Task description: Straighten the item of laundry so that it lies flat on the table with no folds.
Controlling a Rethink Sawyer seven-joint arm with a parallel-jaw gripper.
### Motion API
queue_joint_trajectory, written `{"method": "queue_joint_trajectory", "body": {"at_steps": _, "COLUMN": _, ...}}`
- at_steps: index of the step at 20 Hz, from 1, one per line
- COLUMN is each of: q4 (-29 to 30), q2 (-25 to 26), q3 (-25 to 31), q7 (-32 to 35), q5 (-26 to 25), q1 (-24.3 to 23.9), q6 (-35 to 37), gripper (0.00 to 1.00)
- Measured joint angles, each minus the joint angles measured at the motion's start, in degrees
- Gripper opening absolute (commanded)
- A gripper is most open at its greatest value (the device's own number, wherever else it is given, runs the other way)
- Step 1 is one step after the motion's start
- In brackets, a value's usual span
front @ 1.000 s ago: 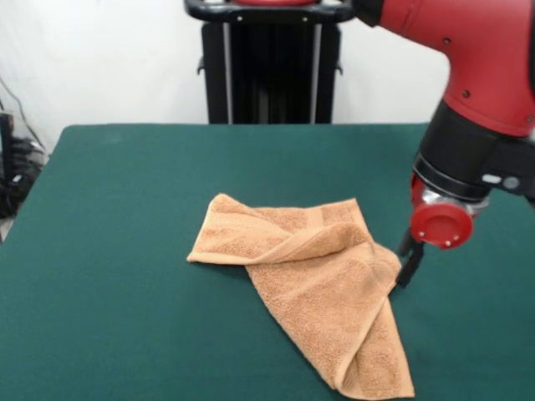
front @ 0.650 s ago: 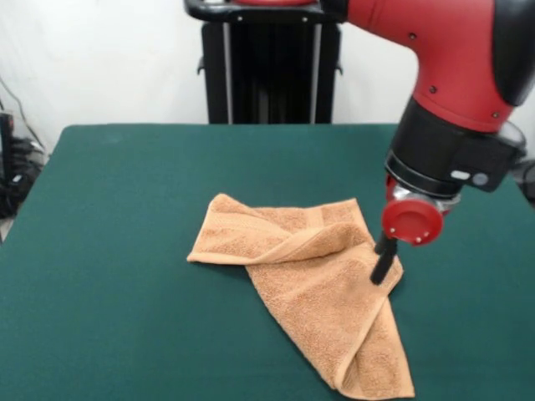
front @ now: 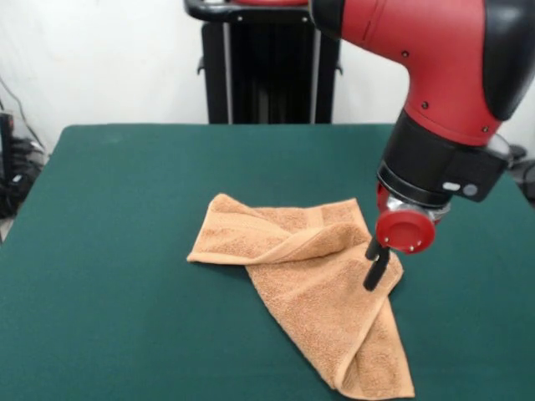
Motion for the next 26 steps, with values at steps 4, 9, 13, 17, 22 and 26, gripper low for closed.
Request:
{"method": "queue_joint_trajectory", "body": {"at_steps": 4, "q4": -0.45, "q2": 0.11, "q3": 0.21, "q7": 0.00, "q5": -0.09, "q1": 0.02, "q6": -0.01, "gripper": 1.00}}
{"method": "queue_joint_trajectory", "body": {"at_steps": 9, "q4": -0.70, "q2": 0.12, "q3": 0.46, "q7": 0.00, "q5": -0.09, "q1": 0.05, "q6": -0.01, "gripper": 1.00}}
{"method": "queue_joint_trajectory", "body": {"at_steps": 13, "q4": -1.05, "q2": 0.15, "q3": 0.51, "q7": 0.00, "q5": -0.09, "q1": 0.05, "q6": -0.01, "gripper": 1.00}}
{"method": "queue_joint_trajectory", "body": {"at_steps": 17, "q4": -1.51, "q2": 0.16, "q3": 0.56, "q7": 0.00, "q5": -0.11, "q1": 0.05, "q6": -0.01, "gripper": 1.00}}
{"method": "queue_joint_trajectory", "body": {"at_steps": 22, "q4": -1.94, "q2": 0.19, "q3": 0.97, "q7": 0.00, "q5": -0.11, "q1": 0.05, "q6": -0.07, "gripper": 1.00}}
{"method": "queue_joint_trajectory", "body": {"at_steps": 26, "q4": -1.95, "q2": 0.20, "q3": 2.71, "q7": 0.00, "q5": -0.44, "q1": -0.16, "q6": -1.50, "gripper": 1.00}}
